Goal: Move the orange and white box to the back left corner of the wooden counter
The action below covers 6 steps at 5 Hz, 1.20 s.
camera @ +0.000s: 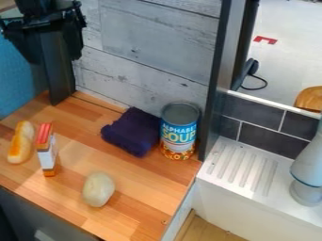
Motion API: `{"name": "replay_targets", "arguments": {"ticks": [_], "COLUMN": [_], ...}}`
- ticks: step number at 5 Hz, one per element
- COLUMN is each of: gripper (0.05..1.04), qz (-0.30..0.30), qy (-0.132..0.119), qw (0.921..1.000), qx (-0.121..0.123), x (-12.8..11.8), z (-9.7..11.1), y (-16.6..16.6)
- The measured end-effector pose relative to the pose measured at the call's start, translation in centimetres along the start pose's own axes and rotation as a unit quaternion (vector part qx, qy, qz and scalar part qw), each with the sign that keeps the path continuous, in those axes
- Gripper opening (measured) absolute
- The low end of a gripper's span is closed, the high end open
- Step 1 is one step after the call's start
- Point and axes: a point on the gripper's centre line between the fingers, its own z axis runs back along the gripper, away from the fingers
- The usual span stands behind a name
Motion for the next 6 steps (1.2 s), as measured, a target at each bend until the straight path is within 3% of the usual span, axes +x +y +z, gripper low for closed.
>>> {"name": "replay_targets", "arguments": {"ticks": [1, 2, 4, 5, 6], "gripper": [1.001, 1.001, 1.001, 1.001, 1.001], "qz": [0.002, 0.005, -0.008, -0.003, -0.007], "qy": [0.010, -0.012, -0.029, -0.009, -0.011], "qw": [0.9999, 0.9999, 0.9973, 0.9966, 0.9965], "qx": [0.002, 0.006, 0.066, 0.082, 0.082], "x": [-0.3, -1.0, -1.7, -1.8, -2.0], "z": [-0.8, -2.7, -3.7, -4.9, -6.5], "y": [0.2, 0.8, 3.0, 4.7, 5.4]}}
